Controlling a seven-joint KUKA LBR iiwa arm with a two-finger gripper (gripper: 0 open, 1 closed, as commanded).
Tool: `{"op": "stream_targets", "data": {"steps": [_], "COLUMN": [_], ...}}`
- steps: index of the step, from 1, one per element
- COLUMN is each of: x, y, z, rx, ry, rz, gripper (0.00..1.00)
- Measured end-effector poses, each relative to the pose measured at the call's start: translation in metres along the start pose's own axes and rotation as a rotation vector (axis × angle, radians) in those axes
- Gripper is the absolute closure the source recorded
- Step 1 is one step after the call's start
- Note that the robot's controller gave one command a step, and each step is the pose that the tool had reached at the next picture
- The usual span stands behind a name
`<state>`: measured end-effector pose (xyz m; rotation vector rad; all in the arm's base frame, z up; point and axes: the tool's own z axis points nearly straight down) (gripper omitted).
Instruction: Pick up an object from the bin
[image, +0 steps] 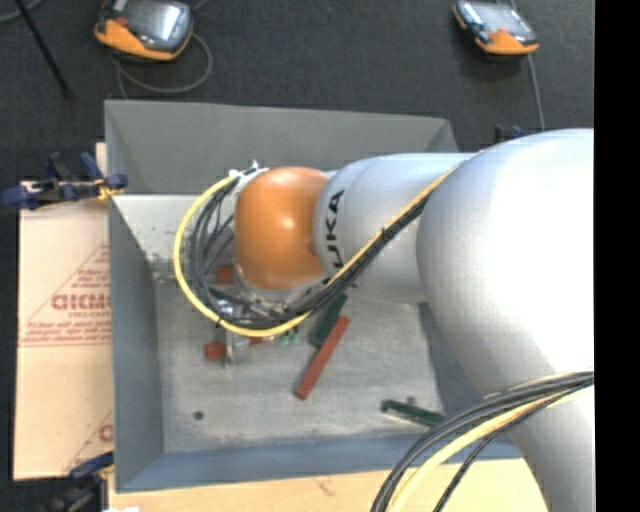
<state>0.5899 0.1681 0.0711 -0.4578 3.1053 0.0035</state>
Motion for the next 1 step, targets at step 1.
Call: {"op": "stream_targets", "data": {"steps": [1], "x": [-0.0076], "y": [-0.0027], "z": [-0.1659], "rx": [0.004], "ry": [-0.01], "rz": [-0.128], "gripper": [1.0]}}
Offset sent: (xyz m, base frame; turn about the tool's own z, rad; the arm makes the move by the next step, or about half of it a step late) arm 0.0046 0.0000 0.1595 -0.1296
